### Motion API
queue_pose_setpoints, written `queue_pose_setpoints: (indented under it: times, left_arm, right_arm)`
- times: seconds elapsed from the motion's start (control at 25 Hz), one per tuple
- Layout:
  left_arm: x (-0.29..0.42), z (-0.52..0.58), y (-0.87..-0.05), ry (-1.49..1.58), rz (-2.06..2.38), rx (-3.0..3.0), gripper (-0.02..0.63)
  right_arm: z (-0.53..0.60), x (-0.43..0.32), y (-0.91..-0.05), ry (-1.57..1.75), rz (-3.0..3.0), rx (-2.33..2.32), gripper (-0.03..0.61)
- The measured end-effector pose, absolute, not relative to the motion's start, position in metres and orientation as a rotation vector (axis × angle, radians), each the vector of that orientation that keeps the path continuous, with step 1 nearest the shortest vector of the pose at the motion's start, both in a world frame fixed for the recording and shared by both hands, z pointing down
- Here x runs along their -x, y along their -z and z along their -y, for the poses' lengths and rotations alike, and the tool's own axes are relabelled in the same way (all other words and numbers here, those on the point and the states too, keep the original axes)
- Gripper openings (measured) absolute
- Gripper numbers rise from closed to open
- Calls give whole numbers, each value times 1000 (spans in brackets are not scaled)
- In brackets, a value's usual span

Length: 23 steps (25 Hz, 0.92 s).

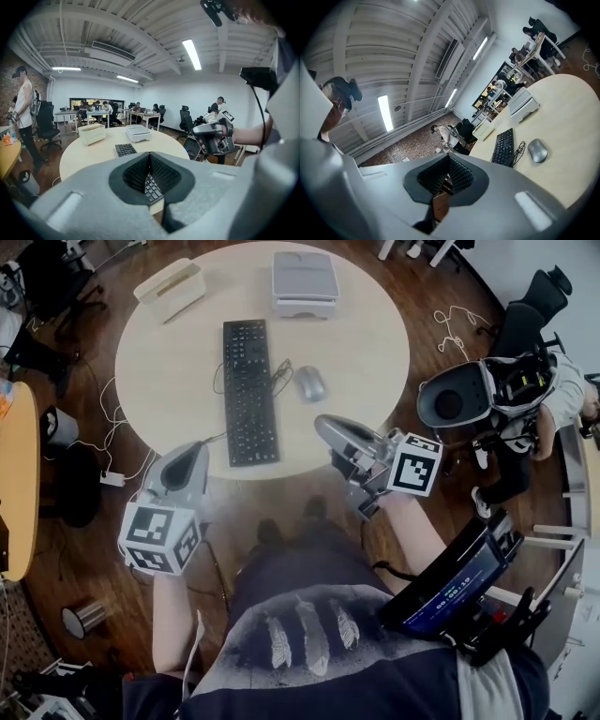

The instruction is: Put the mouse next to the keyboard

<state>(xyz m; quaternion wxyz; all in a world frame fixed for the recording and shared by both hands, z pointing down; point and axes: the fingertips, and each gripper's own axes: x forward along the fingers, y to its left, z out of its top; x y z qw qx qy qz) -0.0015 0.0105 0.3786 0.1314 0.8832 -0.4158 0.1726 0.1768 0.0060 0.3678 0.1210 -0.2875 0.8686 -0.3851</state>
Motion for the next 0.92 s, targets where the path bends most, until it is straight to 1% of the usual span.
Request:
queue_pose_setpoints:
  times: [0.2,0.52,0.92]
  left_arm:
    - [-1,-23,-395,-506,1035,-2622,0]
    - [-48,-41,-393,-519,812,-2742,0]
    - [-41,-41,-395,-531,813,-2724,0]
  right_arm:
    - [-34,-179,-365,1089,-2451,982,0]
    - [-78,-219,-366,1082,-2293,1147,0]
    - [-71,-214,-369,1069,-2295,1210,0]
